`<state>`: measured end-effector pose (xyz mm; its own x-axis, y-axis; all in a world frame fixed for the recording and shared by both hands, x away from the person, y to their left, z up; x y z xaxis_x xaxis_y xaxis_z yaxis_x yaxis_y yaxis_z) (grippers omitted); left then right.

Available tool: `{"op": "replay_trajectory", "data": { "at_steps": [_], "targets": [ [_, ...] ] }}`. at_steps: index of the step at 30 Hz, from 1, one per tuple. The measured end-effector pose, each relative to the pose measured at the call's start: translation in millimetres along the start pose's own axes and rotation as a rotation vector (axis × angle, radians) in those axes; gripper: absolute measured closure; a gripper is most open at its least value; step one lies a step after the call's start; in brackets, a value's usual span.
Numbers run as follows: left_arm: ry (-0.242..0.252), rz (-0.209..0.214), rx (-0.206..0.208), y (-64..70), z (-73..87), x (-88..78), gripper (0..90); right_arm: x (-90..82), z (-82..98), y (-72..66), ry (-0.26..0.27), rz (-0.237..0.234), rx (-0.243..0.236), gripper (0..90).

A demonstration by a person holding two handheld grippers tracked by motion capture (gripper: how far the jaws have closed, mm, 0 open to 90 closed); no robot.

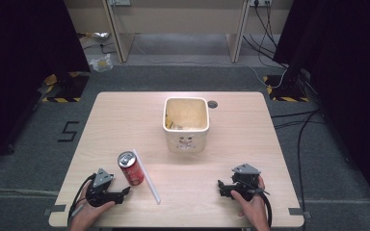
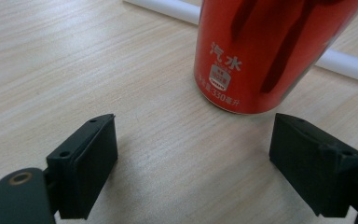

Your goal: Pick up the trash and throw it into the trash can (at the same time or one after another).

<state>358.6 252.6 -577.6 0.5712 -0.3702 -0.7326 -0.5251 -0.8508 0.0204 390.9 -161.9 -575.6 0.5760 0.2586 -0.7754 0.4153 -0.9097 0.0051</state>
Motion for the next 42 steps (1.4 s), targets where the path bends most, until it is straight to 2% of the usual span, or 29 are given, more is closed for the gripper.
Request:
{"op": "replay_trajectory", "data": {
  "at_steps": [10,13,16,18,20,26,30,42],
  "targets": [
    [0.002,0.007,-0.001,0.1,0.0,-0.6,15.1,0.0,0.0,0.0,0.000,0.000,0.001,0.3],
    [0.007,0.025,-0.008,0.0,-0.1,-1.3,15.9,0.0,-0.1,0.0,0.000,0.000,0.001,0.3],
    [0.038,0.070,-0.034,0.7,-1.3,-4.8,17.0,0.0,-0.1,0.0,0.000,0.000,-0.001,0.3],
    [0.047,0.073,-0.036,1.3,-2.3,-6.0,17.0,0.1,-0.1,0.0,0.000,-0.001,-0.001,0.2],
    [0.071,0.070,-0.032,3.4,-7.0,-10.6,17.0,0.1,-0.1,0.0,0.000,-0.001,-0.001,0.3],
    [0.113,0.098,-0.031,10.1,-15.3,-19.7,17.0,0.1,-0.1,0.0,0.000,-0.001,-0.002,0.2],
    [0.133,0.095,-0.022,13.2,-22.6,-21.8,17.0,0.0,0.0,0.0,-0.001,-0.001,-0.002,0.2],
    [0.142,0.092,0.022,23.9,-36.7,-16.7,17.3,0.1,0.0,-0.4,-0.001,-0.003,-0.006,0.3]
  ]
}}
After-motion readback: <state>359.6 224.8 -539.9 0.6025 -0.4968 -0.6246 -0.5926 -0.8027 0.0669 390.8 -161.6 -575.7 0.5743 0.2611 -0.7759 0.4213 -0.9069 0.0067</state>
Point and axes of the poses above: each handheld gripper's, and its own axes: x roughly forward along the jaws, z roughly out of its underside, y roughly to its right, the point moved 8 cm from there along x, roughly forward along the jaws, and after that the axes turned 5 degrees about -y, right-handed, at the moved point
